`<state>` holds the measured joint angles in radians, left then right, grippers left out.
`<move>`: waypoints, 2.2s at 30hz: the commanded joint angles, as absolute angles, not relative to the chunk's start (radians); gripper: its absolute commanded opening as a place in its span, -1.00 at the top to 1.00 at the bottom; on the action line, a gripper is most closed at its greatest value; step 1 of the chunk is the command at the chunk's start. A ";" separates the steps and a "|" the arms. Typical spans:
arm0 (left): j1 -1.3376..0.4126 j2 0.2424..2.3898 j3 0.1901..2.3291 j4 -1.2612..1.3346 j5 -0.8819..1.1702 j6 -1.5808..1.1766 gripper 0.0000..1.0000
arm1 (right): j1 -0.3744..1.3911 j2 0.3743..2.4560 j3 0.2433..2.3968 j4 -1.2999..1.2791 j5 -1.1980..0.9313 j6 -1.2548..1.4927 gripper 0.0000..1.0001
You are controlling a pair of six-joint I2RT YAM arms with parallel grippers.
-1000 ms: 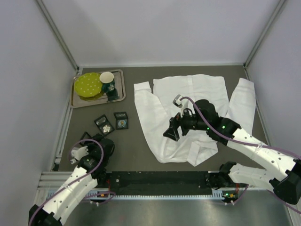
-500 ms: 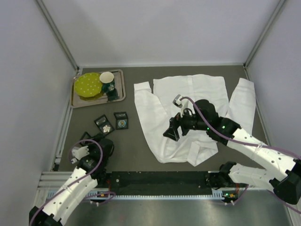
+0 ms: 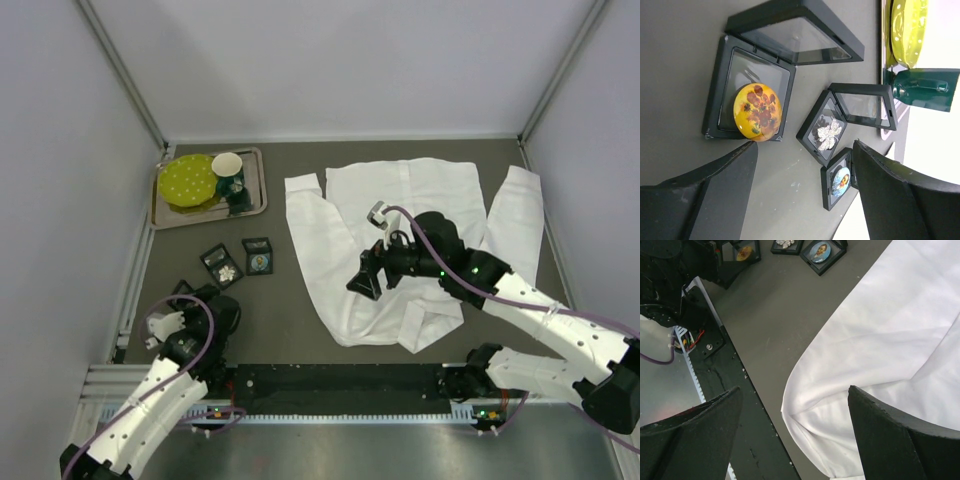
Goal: Remove the brooch from the garment
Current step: Place the brooch in the brooch box, then reset both arms
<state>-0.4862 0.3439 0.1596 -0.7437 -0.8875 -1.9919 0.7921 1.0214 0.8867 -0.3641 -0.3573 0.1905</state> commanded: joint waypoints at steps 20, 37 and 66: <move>-0.482 0.282 0.307 -0.933 -0.977 -2.234 -0.68 | 0.813 0.996 0.930 -0.350 -0.333 0.183 -0.70; -0.482 0.549 0.662 -0.180 -0.824 -1.023 -0.78 | 0.680 0.951 0.931 -0.403 -0.255 0.245 -0.72; -0.482 1.089 1.155 -0.094 0.353 -0.506 -0.74 | 0.549 0.612 1.080 -0.914 0.425 0.422 -0.98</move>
